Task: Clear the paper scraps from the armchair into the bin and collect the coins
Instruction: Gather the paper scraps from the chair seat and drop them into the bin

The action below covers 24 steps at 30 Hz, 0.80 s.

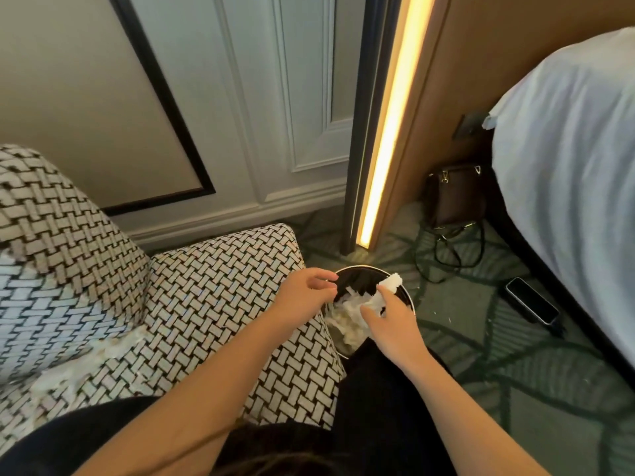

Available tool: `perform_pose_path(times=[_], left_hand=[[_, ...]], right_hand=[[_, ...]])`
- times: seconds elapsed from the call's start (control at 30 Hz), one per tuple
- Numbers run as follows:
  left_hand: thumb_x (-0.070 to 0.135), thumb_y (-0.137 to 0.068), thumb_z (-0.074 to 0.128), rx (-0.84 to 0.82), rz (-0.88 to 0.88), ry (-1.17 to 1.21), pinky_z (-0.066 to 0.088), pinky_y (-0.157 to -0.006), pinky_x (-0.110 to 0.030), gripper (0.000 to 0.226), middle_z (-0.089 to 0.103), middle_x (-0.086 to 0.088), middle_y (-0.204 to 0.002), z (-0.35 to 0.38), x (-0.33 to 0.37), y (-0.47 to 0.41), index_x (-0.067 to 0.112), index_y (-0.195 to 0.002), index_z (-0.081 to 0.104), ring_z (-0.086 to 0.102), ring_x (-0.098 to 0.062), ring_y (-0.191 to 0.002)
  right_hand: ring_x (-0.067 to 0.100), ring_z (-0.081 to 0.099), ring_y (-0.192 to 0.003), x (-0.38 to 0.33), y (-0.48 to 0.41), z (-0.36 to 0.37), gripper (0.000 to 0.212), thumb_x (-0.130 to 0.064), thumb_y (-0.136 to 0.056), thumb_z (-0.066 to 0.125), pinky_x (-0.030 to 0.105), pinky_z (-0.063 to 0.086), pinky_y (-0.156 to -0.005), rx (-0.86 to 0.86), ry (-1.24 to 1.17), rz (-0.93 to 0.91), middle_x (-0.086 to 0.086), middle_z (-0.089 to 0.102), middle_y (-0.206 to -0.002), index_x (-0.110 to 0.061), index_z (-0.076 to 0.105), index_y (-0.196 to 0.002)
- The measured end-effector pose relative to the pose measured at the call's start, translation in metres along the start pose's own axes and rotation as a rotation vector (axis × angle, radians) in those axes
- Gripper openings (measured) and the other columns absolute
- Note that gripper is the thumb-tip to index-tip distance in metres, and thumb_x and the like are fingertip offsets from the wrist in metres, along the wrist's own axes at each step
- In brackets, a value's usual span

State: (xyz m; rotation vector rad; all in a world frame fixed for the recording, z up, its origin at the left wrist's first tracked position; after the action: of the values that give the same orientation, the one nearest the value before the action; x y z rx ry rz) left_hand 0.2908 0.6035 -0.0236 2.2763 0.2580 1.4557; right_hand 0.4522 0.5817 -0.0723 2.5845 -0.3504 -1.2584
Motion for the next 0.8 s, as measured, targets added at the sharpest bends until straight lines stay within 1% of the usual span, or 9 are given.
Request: perform_pose_path(times=[0.07,0.13,0.2,0.27,0.33,0.43,0.53,0.73,0.8], left_hand=[[0.013,-0.087,0.061,0.011,-0.002,0.007,0.048,-0.095,-0.034,0.027,0.066,0.006,-0.104,-0.004,-0.002,0.003,0.022,-0.112,0.063,0.062,-0.006,-0.095],[0.011,-0.087,0.061,0.021,-0.008,0.015,0.049,-0.095,-0.033,0.028,0.065,0.006,-0.102,-0.009,-0.003,0.006,0.020,-0.113,0.064,0.062,-0.007,-0.095],[0.012,-0.087,0.060,0.028,-0.008,0.020,0.049,-0.092,-0.030,0.027,0.066,0.005,-0.102,-0.014,-0.003,0.010,0.019,-0.113,0.064,0.063,-0.008,-0.095],[0.012,-0.088,0.060,0.034,-0.005,0.016,0.050,-0.087,-0.026,0.026,0.066,0.003,-0.104,-0.019,-0.002,0.012,0.019,-0.112,0.064,0.063,-0.007,-0.093],[0.014,-0.089,0.059,0.054,0.002,0.020,0.050,-0.086,-0.026,0.023,0.066,0.003,-0.104,-0.026,-0.002,0.018,0.020,-0.111,0.064,0.063,-0.008,-0.093],[0.018,-0.090,0.059,0.078,0.003,0.033,0.050,-0.087,-0.027,0.020,0.066,0.003,-0.102,-0.035,-0.002,0.030,0.021,-0.109,0.064,0.063,-0.007,-0.091],[0.019,-0.090,0.059,0.106,0.010,0.038,0.050,-0.089,-0.029,0.018,0.066,0.004,-0.102,-0.046,-0.002,0.043,0.024,-0.107,0.064,0.063,-0.007,-0.092],[0.017,-0.089,0.060,0.153,0.050,0.079,0.049,-0.087,-0.027,0.020,0.066,0.004,-0.104,-0.080,-0.001,0.077,0.022,-0.108,0.064,0.063,-0.008,-0.093],[0.016,-0.088,0.062,0.169,0.069,0.122,0.049,-0.089,-0.028,0.020,0.067,0.003,-0.103,-0.094,-0.002,0.091,0.021,-0.107,0.065,0.064,-0.009,-0.093]], right_hand=[[0.024,0.023,-0.142,0.001,-0.001,0.008,0.069,-0.041,-0.094,0.048,0.042,0.025,-0.113,-0.116,0.119,-0.003,0.006,0.021,-0.156,-0.025,0.011,-0.151],[0.030,0.011,-0.145,0.003,-0.002,0.013,0.071,-0.049,-0.095,0.042,0.048,0.021,-0.113,-0.197,0.283,0.008,0.011,0.007,-0.159,-0.036,-0.001,-0.150],[0.032,0.006,-0.146,0.003,0.000,0.015,0.069,-0.051,-0.096,0.036,0.049,0.018,-0.113,-0.226,0.366,0.034,0.016,0.004,-0.158,-0.040,-0.007,-0.148],[0.032,0.008,-0.145,0.001,0.003,0.014,0.066,-0.049,-0.097,0.034,0.048,0.021,-0.112,-0.209,0.402,0.039,0.015,0.008,-0.158,-0.039,-0.006,-0.148],[0.028,0.015,-0.144,-0.004,0.010,0.010,0.064,-0.045,-0.097,0.036,0.046,0.026,-0.110,-0.156,0.408,0.000,0.009,0.018,-0.157,-0.036,0.001,-0.150],[0.021,0.034,-0.136,-0.012,0.023,0.001,0.055,-0.036,-0.097,0.041,0.038,0.037,-0.102,-0.044,0.346,-0.073,0.000,0.038,-0.148,-0.029,0.021,-0.148],[0.020,0.048,-0.124,-0.018,0.031,-0.007,0.046,-0.029,-0.097,0.043,0.035,0.041,-0.096,0.040,0.333,-0.092,0.000,0.052,-0.136,-0.026,0.036,-0.142],[0.013,0.058,-0.109,-0.041,0.054,-0.012,0.034,-0.024,-0.097,0.044,0.024,0.042,-0.087,0.106,0.297,-0.185,-0.002,0.063,-0.121,-0.022,0.054,-0.129],[0.012,0.060,-0.106,-0.059,0.061,-0.010,0.031,-0.023,-0.096,0.045,0.025,0.044,-0.087,0.123,0.280,-0.234,-0.003,0.065,-0.118,-0.023,0.059,-0.124]])
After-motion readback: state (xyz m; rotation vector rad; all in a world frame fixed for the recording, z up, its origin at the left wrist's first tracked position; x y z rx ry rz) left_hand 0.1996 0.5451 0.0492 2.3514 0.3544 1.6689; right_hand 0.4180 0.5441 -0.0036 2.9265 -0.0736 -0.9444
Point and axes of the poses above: each hand's wrist, its own y-axis away from the middle knuckle, its own z-axis out of the palm, x = y × z, the point moved 4 cm from there along -y, towards the middle knuckle
